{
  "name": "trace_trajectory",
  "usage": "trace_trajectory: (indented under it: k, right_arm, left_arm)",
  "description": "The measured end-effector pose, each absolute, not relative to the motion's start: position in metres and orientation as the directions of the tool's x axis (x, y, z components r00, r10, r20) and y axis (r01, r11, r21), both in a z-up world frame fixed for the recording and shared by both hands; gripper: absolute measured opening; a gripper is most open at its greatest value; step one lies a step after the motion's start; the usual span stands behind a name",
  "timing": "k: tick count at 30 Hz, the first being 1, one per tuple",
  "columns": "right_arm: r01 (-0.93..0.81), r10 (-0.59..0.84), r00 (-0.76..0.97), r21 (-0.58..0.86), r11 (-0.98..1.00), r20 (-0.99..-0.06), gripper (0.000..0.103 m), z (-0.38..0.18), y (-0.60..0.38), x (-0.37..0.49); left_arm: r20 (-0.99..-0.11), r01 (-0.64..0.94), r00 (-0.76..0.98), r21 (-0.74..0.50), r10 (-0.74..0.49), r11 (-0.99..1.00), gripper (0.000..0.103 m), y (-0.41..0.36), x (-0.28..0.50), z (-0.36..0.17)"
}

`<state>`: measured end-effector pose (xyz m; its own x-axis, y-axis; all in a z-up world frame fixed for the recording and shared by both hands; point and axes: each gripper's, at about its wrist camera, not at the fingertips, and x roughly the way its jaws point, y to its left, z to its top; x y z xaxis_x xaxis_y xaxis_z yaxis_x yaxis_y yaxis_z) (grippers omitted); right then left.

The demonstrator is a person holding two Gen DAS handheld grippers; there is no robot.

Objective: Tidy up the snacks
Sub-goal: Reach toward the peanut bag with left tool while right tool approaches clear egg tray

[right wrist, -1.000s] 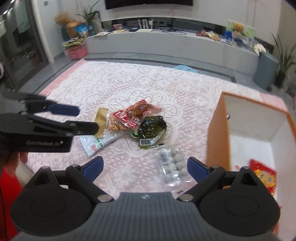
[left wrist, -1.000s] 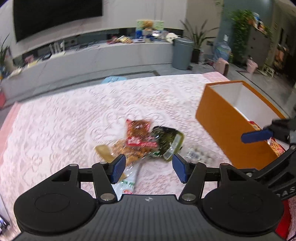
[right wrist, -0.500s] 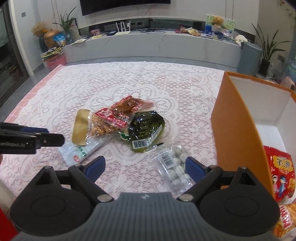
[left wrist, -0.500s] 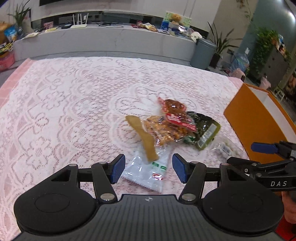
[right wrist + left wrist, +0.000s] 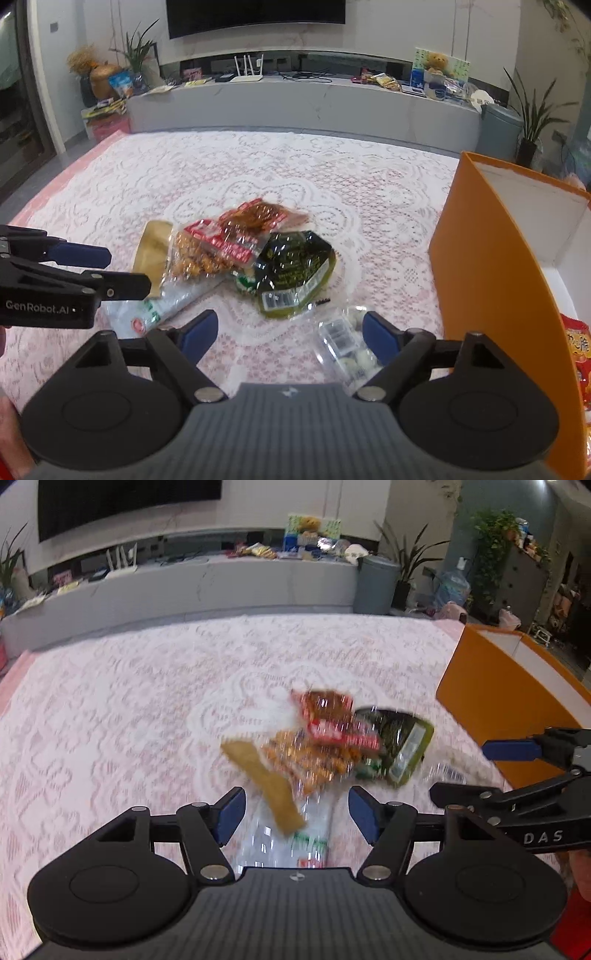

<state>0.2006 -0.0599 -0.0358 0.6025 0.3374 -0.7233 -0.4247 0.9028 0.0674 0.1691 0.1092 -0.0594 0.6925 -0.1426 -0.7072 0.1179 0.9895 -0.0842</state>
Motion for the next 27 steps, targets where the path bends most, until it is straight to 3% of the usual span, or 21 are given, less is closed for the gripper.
trace_trajectory:
  k: [5, 12, 18, 23, 27]
  right_arm:
    - [-0.437, 0.347, 0.628, 0.053, 0.898, -0.697, 0.079, -0.032, -0.053, 0.214]
    - [-0.531, 0.401, 0.624, 0.012, 0.847, -0.670, 0.071, -0.034, -0.022, 0.217]
    - [-0.557, 0.393, 0.645, -0.050, 0.829, -0.655, 0.063, -0.040, -0.003, 0.221]
    - [-0.574, 0.379, 0.666, -0.117, 0.810, -0.642, 0.049, -0.047, 0.004, 0.221]
    - [-0.591, 0.395, 0.665, -0.124, 0.797, -0.633, 0.018, -0.047, 0.007, 0.219]
  left_arm:
    - [-0.703, 0.125, 0.697, -0.073, -0.140, 0.989, 0.076, 0.109, 0.190, -0.058]
    - [-0.720, 0.024, 0.677, -0.188, -0.154, 0.982, 0.072, 0.136, 0.200, -0.073]
    - [-0.735, -0.001, 0.648, -0.263, -0.200, 0.965, 0.056, 0.143, 0.203, -0.084]
    - [-0.742, -0.022, 0.634, -0.300, -0.218, 0.954, 0.043, 0.143, 0.205, -0.092]
    - [-0.737, -0.014, 0.638, -0.301, -0.224, 0.953, 0.025, 0.141, 0.203, -0.091]
